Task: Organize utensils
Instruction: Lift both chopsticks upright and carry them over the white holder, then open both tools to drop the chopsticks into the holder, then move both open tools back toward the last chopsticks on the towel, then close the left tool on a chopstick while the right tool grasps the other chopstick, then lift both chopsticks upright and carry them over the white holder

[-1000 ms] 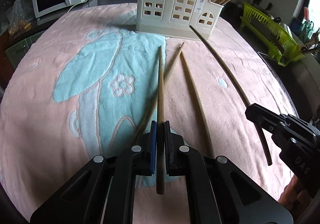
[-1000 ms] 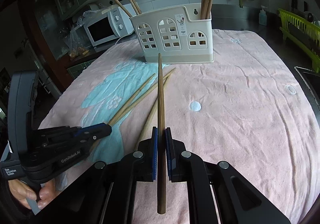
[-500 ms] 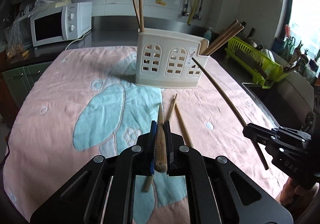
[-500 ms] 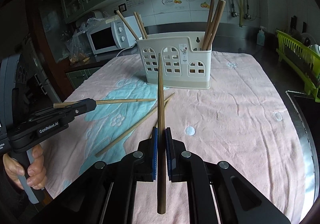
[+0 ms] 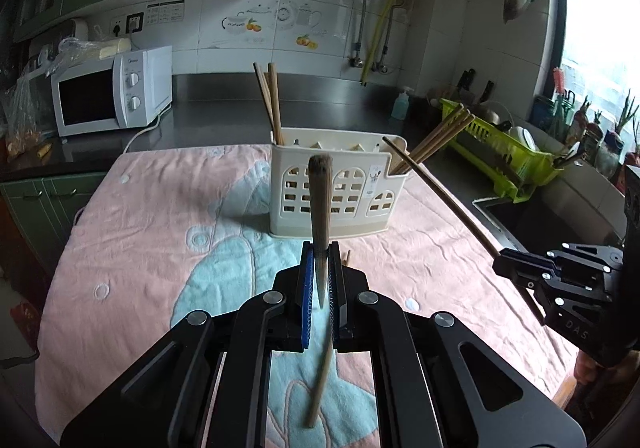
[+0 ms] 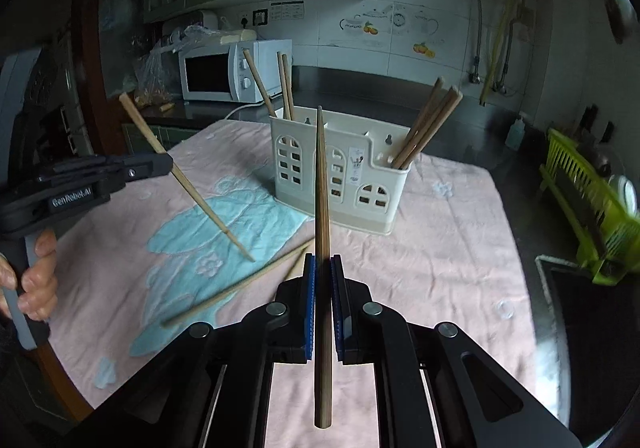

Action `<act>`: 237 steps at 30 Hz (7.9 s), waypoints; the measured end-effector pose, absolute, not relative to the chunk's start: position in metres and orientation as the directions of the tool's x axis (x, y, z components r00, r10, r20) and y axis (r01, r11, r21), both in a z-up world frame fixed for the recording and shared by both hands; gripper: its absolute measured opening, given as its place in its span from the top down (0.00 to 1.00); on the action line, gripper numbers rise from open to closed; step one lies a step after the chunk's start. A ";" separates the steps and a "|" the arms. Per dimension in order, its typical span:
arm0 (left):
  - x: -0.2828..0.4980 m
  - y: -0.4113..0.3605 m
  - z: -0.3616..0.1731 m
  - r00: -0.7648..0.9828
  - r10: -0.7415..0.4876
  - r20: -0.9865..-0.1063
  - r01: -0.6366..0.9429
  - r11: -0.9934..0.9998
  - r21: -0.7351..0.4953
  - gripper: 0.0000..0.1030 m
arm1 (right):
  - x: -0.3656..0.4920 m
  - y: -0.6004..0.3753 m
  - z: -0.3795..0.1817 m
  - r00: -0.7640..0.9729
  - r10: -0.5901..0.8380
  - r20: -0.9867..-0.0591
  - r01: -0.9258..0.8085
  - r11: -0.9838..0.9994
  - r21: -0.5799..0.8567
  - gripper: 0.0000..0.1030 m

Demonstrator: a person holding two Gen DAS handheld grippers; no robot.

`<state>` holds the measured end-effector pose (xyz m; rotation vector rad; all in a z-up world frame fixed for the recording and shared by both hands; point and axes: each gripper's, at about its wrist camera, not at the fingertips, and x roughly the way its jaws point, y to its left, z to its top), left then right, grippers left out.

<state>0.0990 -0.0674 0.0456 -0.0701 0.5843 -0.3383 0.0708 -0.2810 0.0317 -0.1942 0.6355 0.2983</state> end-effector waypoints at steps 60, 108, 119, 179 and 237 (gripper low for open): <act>0.250 -0.090 0.131 0.838 -0.303 -0.453 0.293 0.951 -0.095 0.94 | 0.225 -0.321 0.092 0.433 0.209 -0.877 -0.279 0.956 0.090 0.93; 0.104 -0.039 0.015 0.760 -0.307 -0.573 0.297 0.948 -0.114 0.51 | 0.065 -0.244 -0.064 0.570 0.292 -0.768 -0.300 0.944 0.136 0.58; 0.080 -0.042 -0.044 0.671 -0.315 -0.671 0.310 0.941 -0.133 0.51 | 0.069 -0.232 -0.094 0.549 0.292 -0.783 -0.219 0.954 0.203 0.73; 0.100 -0.049 -0.001 0.724 -0.384 -0.572 0.361 0.919 -0.160 0.98 | 0.087 -0.270 0.025 0.813 0.243 -0.530 -0.212 0.970 0.119 0.94; 0.099 -0.048 -0.082 0.528 -0.323 -0.785 0.384 0.916 -0.119 0.83 | 0.092 -0.261 0.053 0.836 0.265 -0.480 -0.255 0.963 0.089 0.94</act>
